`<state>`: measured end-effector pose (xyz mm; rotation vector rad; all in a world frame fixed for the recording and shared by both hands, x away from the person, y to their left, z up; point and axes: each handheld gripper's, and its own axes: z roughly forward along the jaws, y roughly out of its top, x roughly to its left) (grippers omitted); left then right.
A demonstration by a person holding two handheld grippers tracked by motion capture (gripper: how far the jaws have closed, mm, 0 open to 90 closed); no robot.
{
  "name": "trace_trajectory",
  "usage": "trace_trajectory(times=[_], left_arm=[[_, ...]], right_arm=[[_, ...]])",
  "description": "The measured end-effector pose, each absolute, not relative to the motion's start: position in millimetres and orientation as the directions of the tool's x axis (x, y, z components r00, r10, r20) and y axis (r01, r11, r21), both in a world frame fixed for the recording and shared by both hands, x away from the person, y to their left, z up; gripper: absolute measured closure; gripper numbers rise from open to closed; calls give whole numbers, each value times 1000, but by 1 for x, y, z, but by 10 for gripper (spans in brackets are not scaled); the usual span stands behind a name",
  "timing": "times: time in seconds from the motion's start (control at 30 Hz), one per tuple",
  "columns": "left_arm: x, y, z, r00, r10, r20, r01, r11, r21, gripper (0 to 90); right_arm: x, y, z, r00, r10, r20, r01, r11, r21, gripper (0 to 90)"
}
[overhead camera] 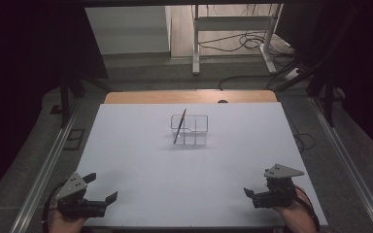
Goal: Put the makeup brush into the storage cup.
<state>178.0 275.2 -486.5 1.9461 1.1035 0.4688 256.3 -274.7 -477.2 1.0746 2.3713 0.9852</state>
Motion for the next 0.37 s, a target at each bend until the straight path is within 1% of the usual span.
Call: trace_trajectory(times=[0.03,0.17,0.37], left_arm=[[178,275,-488,544,837,-62,528,-284,800,3],[178,274,-488,548,835,-57,532,-295,794,1],[180,278,-489,537,837,-100,547,-256,797,1]], right_arm=[[256,-275,-477,-648,761,-34,513,469,719,0],[256,-274,-477,-650,759,-35,513,472,717,0],[257,-274,-478,-650,759,-36,515,476,713,0]])
